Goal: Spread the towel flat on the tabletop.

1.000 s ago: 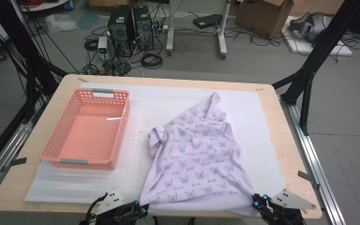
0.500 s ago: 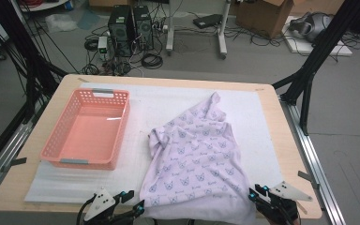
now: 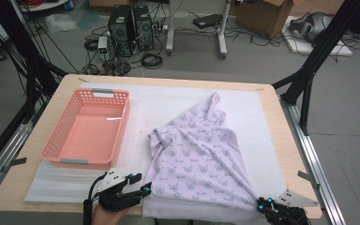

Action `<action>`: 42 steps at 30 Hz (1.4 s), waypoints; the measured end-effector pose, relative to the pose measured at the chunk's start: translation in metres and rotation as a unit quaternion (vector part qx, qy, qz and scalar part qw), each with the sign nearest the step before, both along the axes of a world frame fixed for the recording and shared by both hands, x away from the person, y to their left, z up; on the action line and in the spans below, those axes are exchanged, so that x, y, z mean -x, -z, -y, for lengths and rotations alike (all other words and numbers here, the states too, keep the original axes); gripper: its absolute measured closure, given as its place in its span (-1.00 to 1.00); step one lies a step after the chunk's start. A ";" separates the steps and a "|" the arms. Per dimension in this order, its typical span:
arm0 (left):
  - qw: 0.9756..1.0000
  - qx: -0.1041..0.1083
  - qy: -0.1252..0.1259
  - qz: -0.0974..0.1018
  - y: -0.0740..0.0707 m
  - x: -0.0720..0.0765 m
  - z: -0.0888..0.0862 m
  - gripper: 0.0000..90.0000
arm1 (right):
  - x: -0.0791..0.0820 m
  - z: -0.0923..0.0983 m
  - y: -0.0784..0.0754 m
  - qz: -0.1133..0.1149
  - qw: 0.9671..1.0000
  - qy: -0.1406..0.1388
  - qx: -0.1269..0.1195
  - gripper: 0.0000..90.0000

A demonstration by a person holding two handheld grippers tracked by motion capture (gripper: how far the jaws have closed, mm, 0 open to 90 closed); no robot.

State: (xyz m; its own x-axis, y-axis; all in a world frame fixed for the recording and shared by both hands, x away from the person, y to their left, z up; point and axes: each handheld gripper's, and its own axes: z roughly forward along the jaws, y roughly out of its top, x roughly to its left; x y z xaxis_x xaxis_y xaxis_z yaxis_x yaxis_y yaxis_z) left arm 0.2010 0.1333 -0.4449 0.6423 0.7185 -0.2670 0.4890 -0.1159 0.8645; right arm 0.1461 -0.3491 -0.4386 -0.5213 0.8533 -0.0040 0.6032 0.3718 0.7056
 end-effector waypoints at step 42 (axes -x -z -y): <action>0.999 -0.032 0.000 -0.023 0.001 -0.016 0.012 0.14 | -0.043 0.006 -0.010 0.043 0.997 0.008 -0.069 0.57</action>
